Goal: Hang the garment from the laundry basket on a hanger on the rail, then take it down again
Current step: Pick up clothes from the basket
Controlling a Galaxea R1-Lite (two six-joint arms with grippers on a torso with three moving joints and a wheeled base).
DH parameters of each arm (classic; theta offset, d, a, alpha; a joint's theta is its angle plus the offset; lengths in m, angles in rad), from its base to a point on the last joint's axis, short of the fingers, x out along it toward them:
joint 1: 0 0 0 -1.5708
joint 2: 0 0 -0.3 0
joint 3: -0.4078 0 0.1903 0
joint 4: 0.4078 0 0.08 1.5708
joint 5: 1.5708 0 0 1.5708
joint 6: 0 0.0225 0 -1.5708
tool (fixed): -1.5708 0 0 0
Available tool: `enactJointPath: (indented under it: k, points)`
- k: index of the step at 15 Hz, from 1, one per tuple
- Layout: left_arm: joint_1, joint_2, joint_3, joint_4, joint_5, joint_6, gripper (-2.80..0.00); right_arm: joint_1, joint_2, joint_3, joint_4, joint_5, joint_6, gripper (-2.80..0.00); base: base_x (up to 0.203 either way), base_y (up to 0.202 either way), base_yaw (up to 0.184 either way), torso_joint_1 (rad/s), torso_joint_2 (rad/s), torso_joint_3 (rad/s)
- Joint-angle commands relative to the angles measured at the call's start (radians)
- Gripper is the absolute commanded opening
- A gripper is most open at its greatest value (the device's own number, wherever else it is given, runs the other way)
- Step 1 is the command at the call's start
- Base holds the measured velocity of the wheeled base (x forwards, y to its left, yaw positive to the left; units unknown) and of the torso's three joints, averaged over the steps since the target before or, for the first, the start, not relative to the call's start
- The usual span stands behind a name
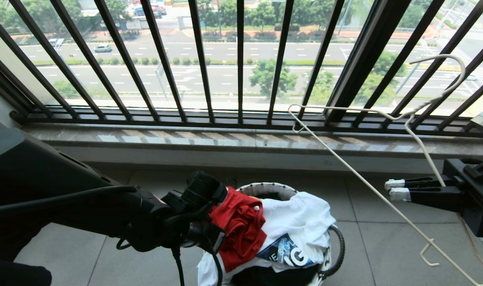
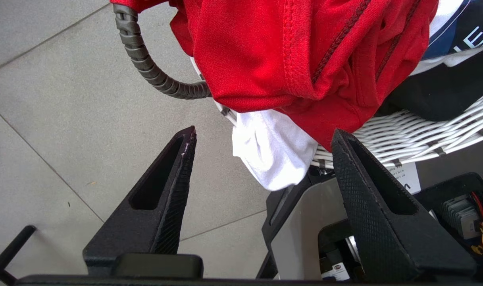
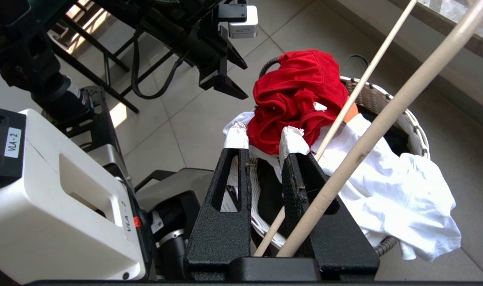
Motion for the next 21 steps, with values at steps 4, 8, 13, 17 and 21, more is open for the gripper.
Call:
enactJointPath:
  k: [4,8,13,17,21]
  points:
    - [-0.013,0.066,-0.002,-0.087,0.059,-0.041,0.00,0.000,-0.003,0.002,0.001,0.006,-0.003,-2.80,0.000,0.000,0.000,0.000,0.00,0.000]
    - [-0.013,0.058,-0.007,-0.088,0.119,-0.041,0.00,0.000,-0.005,0.002,0.001,0.006,-0.004,-2.80,0.000,0.000,0.000,0.000,0.00,0.000]
    - [-0.012,0.119,-0.001,-0.230,0.176,-0.037,0.00,0.000,-0.006,0.002,0.001,0.006,-0.004,-2.80,0.000,0.000,0.000,0.000,0.00,0.000]
    - [-0.013,0.105,0.008,-0.260,0.189,-0.036,0.00,0.000,-0.008,0.002,0.001,0.006,-0.004,-2.80,0.000,0.000,0.000,0.000,0.00,0.000]
    - [-0.003,0.127,0.008,-0.260,0.217,-0.020,0.00,0.000,-0.008,0.002,0.001,0.006,-0.004,-2.80,0.000,0.000,0.000,0.000,0.00,0.000]
